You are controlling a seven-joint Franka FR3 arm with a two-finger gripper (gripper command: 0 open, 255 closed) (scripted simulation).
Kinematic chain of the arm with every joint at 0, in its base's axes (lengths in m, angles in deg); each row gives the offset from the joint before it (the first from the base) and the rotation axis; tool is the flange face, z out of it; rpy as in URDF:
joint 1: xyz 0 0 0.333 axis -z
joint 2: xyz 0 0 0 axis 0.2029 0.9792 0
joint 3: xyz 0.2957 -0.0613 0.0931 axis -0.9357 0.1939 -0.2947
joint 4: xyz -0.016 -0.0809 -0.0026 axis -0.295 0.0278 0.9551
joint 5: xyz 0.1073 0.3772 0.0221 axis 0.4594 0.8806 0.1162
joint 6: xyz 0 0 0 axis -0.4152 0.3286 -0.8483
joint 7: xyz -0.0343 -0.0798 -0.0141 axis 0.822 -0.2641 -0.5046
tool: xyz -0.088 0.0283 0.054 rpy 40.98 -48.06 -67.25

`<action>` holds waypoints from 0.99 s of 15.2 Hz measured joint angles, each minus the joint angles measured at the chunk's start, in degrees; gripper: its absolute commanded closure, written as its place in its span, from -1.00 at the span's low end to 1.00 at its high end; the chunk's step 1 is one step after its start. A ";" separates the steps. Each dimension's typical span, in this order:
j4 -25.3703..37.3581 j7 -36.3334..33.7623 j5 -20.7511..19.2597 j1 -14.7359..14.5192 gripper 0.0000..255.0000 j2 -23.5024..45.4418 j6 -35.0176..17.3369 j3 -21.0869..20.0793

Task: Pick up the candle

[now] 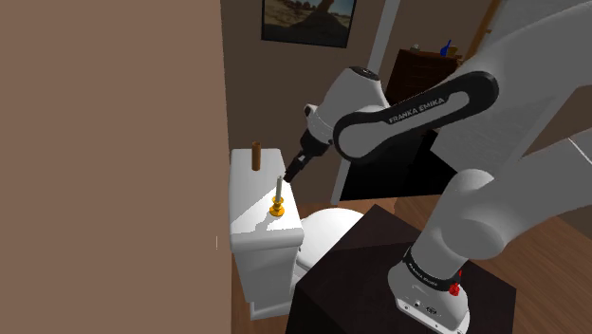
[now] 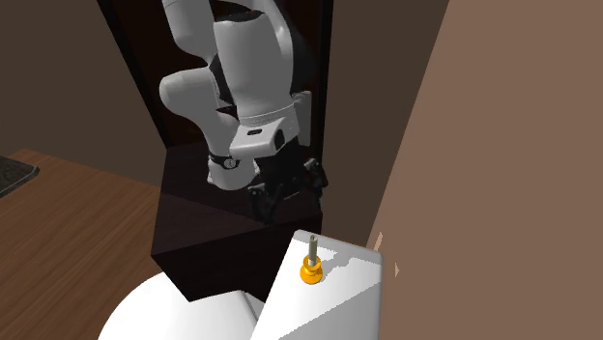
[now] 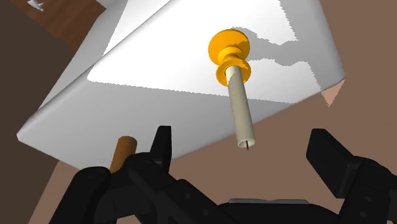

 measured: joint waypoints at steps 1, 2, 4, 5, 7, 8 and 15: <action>-0.28 0.15 0.18 -0.44 -1.00 1.88 -2.77 -0.44; -0.21 0.41 0.32 -0.79 -1.00 4.89 -6.17 -0.86; -0.48 1.07 0.50 -1.45 -1.00 9.75 -12.37 -1.40; -0.60 1.51 0.65 -1.70 -1.00 11.77 -14.78 -1.35; -0.87 2.05 0.90 -2.02 -1.00 14.38 -17.90 -1.19; -0.93 2.22 1.05 -2.18 -1.00 15.61 -19.25 -1.12; -1.27 3.39 2.12 -3.35 1.00 20.42 -24.49 -0.23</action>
